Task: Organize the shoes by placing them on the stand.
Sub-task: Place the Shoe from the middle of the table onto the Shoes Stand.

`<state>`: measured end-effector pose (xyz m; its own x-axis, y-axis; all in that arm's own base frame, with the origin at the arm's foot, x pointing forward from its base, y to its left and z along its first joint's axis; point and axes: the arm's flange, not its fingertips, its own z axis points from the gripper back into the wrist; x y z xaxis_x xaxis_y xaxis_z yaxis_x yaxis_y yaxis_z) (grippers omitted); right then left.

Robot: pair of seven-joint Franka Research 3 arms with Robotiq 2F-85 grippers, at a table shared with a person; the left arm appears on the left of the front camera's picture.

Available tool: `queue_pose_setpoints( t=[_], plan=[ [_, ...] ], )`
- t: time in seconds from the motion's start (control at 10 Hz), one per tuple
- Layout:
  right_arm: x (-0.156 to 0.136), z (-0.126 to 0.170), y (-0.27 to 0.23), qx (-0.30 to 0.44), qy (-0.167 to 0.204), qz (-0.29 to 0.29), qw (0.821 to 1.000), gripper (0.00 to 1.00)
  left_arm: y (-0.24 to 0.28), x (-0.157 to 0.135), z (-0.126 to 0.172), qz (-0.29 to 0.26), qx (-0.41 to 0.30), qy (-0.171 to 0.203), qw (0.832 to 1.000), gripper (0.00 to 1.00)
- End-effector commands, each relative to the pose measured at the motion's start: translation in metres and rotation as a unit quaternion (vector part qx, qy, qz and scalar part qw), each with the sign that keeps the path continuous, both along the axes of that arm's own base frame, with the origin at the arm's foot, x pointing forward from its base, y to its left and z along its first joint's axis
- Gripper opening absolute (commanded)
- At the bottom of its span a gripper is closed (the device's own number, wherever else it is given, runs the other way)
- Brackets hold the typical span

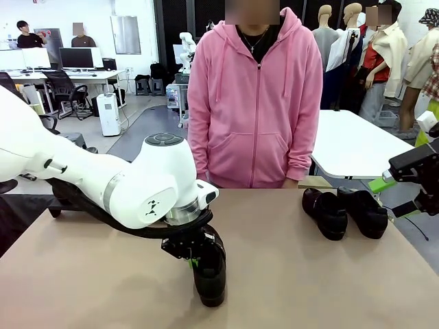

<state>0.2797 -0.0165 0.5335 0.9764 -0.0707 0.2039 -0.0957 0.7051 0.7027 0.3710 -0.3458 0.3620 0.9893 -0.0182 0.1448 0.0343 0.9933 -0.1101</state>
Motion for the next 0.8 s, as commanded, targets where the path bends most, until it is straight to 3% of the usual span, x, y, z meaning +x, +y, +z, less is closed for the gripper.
queue_pose_setpoints(
  t=[0.0,0.3,0.5,0.7],
  plan=[
    [0.001,0.001,-0.001,0.011,-0.009,0.008,1.0,1.0,0.01,-0.004,0.009,0.012,-0.02,-0.015,1.0,0.0],
    [0.001,0.001,-0.001,0.011,-0.009,0.008,1.0,1.0,0.031,-0.043,0.086,-0.041,-0.053,-0.049,0.997,0.0],
    [0.001,0.001,-0.001,0.011,-0.009,0.008,1.0,1.0,0.074,-0.083,0.147,-0.082,-0.069,-0.108,0.988,0.0],
    [0.001,0.001,-0.001,0.011,-0.009,0.008,1.0,1.0,0.144,-0.092,0.187,-0.054,-0.054,-0.166,0.983,0.0]
  ],
)
